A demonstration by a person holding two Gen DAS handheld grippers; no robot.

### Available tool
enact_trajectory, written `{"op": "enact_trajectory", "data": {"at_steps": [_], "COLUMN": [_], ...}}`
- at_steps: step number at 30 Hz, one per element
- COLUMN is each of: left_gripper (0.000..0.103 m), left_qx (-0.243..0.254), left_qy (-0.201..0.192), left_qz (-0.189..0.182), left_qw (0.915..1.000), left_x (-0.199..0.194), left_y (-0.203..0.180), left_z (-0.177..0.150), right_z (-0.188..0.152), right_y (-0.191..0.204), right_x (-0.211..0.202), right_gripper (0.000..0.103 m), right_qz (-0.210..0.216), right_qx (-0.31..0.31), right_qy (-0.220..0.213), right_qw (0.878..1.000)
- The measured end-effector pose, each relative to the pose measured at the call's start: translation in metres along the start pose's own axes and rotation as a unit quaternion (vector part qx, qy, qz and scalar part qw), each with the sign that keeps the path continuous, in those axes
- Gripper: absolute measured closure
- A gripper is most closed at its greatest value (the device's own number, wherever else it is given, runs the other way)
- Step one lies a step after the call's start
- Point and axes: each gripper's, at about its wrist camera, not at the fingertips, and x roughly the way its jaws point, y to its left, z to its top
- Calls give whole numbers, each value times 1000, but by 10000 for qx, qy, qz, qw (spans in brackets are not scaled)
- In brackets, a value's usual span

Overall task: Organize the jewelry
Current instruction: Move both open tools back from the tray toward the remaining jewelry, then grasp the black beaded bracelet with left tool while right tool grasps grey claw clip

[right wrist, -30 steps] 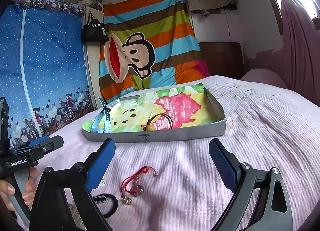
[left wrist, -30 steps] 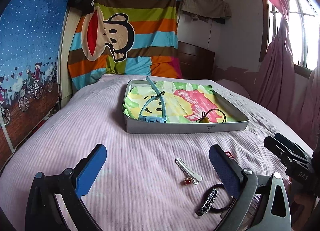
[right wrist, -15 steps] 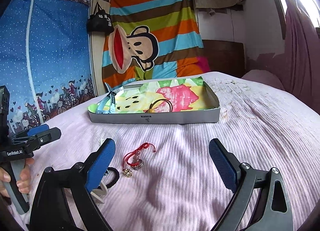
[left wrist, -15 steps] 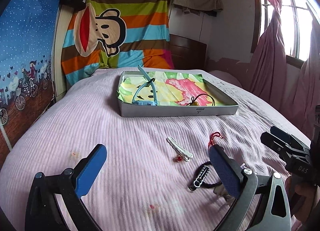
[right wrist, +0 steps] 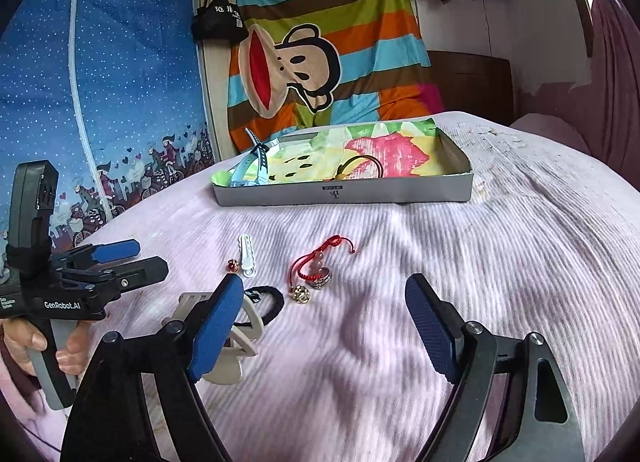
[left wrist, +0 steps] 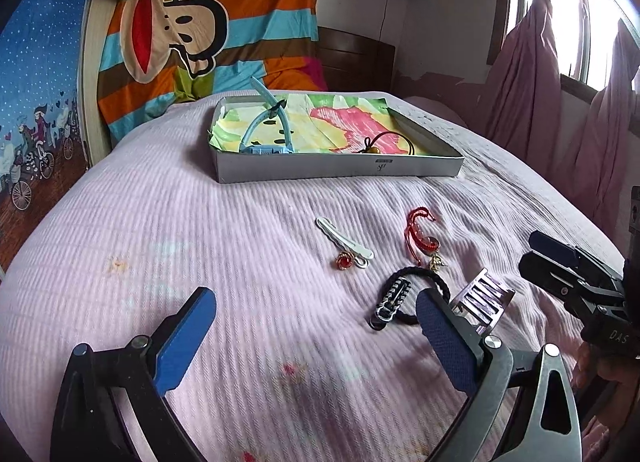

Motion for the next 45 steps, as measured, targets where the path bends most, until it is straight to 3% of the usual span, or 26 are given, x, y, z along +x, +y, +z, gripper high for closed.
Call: {"op": "enact_trajectory", "data": {"at_steps": [4, 9, 12, 17, 28, 37, 39, 45], "left_gripper": [10, 21, 32, 50, 67, 86, 87, 87], "left_qx": [-37, -10, 30, 80, 141, 257, 268, 304], "left_qy": [83, 192, 305, 550, 1015, 1152, 1156, 1025], "left_qz": [-59, -250, -408, -646, -1014, -1134, -1134, -1102], "left_qw": [9999, 9995, 9987, 9964, 9896, 9865, 9864, 9881], "left_x": [1, 3, 7, 17, 40, 46, 45, 40], "left_y": [1, -1, -2, -5, -12, -19, -19, -19], "left_z": [-2, -4, -4, -4, 1, -1, -2, -2], "right_z": [-2, -9, -13, -18, -20, -18, -18, -17], "right_y": [1, 3, 8, 16, 23, 25, 26, 26], "right_x": [-5, -7, -5, 0, 12, 21, 21, 20], "right_gripper": [29, 39, 50, 58, 67, 81, 91, 94], "right_qz": [48, 149, 228, 387, 590, 738, 743, 757], "right_qx": [24, -1, -107, -243, -275, -303, -305, -258], "right_qy": [51, 210, 336, 550, 618, 659, 655, 600], "right_qw": [10000, 9997, 9991, 9974, 9960, 9946, 9946, 9950]}}
